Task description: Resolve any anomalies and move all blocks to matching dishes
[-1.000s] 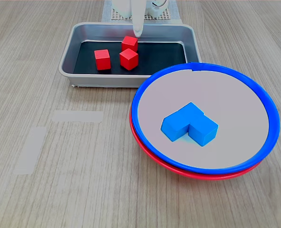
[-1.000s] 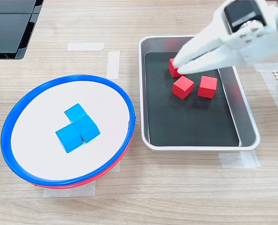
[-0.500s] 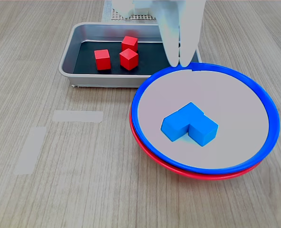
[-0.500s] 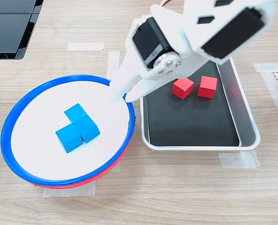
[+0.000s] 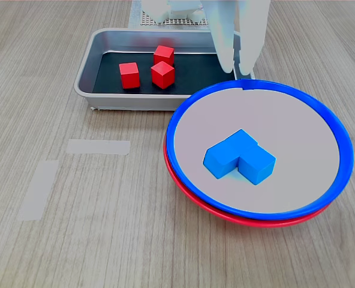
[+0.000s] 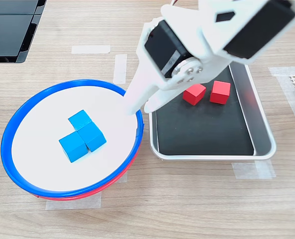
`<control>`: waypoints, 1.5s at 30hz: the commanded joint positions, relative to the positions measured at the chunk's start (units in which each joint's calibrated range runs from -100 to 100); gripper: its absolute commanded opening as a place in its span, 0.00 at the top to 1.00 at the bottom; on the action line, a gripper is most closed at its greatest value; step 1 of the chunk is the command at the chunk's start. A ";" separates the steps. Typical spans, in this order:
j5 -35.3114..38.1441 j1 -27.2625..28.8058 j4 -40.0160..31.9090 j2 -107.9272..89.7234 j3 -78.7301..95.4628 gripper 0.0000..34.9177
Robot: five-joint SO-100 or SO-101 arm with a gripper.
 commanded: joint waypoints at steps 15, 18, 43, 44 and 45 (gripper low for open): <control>-0.05 0.35 -3.87 4.81 -3.76 0.79; -0.15 0.35 -5.44 5.84 -4.12 0.81; 2.59 0.82 -16.58 8.74 2.16 0.75; 2.88 0.91 -17.24 8.91 2.43 0.76; 3.13 0.91 -17.82 9.16 2.52 0.77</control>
